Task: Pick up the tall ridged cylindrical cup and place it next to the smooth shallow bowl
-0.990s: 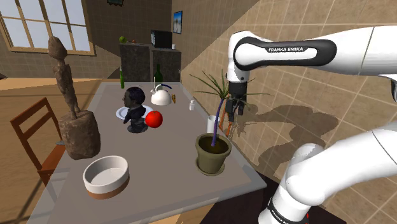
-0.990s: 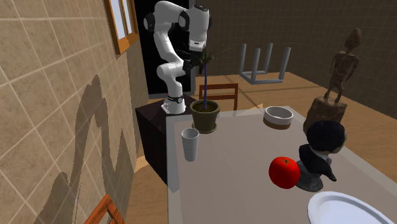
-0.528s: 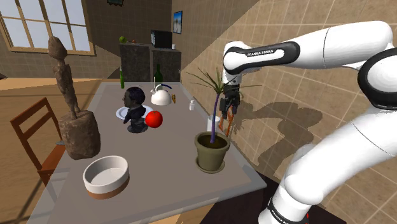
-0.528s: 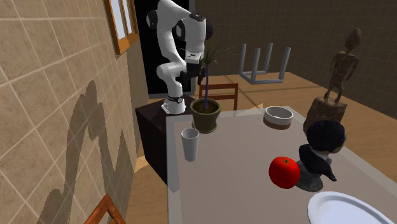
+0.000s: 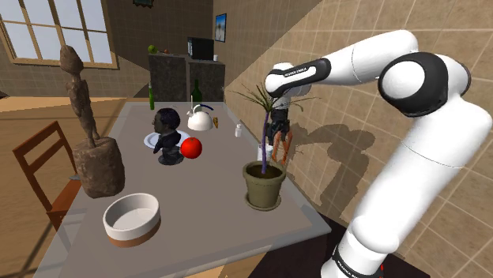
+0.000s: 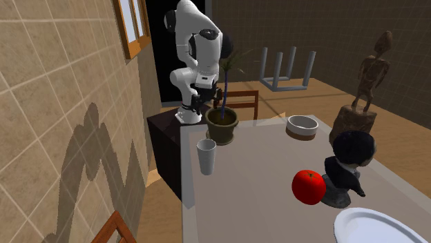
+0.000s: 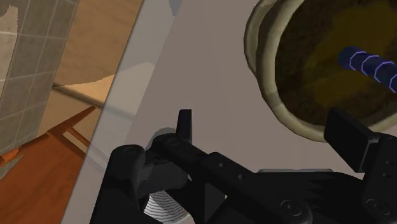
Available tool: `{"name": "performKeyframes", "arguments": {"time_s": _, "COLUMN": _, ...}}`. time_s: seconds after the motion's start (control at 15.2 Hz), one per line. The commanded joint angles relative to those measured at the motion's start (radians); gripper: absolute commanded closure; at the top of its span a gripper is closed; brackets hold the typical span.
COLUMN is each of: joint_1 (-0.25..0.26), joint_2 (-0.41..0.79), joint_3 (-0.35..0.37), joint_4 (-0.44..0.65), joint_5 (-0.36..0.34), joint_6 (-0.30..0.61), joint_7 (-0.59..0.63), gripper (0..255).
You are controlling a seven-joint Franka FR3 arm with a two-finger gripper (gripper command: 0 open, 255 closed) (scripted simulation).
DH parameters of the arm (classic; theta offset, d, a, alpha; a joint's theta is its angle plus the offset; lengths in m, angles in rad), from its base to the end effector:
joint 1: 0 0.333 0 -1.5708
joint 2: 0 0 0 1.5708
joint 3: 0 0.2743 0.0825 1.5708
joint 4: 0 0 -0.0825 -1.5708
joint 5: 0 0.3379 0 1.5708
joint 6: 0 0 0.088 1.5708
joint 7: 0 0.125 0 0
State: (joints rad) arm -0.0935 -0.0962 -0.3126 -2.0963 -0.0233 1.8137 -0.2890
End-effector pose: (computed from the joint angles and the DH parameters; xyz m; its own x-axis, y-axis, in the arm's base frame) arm 0.4220 -0.1857 0.4070 0.9789 -0.0977 -0.1794 -0.1103 -0.9920 -0.0621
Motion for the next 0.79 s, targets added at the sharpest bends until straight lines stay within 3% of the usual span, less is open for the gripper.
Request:
{"name": "performKeyframes", "arguments": {"time_s": 0.0, "joint_1": -0.013, "joint_2": 0.075, "joint_3": -0.020, "joint_4": 0.049, "joint_5": 0.025, "joint_6": 0.020, "joint_7": -0.031, "gripper": 0}}
{"name": "performKeyframes", "arguments": {"time_s": 0.73, "joint_1": -0.141, "joint_2": 0.524, "joint_3": -0.057, "joint_4": 0.455, "joint_5": 0.207, "joint_6": 0.012, "joint_7": -0.171, "gripper": 0}}
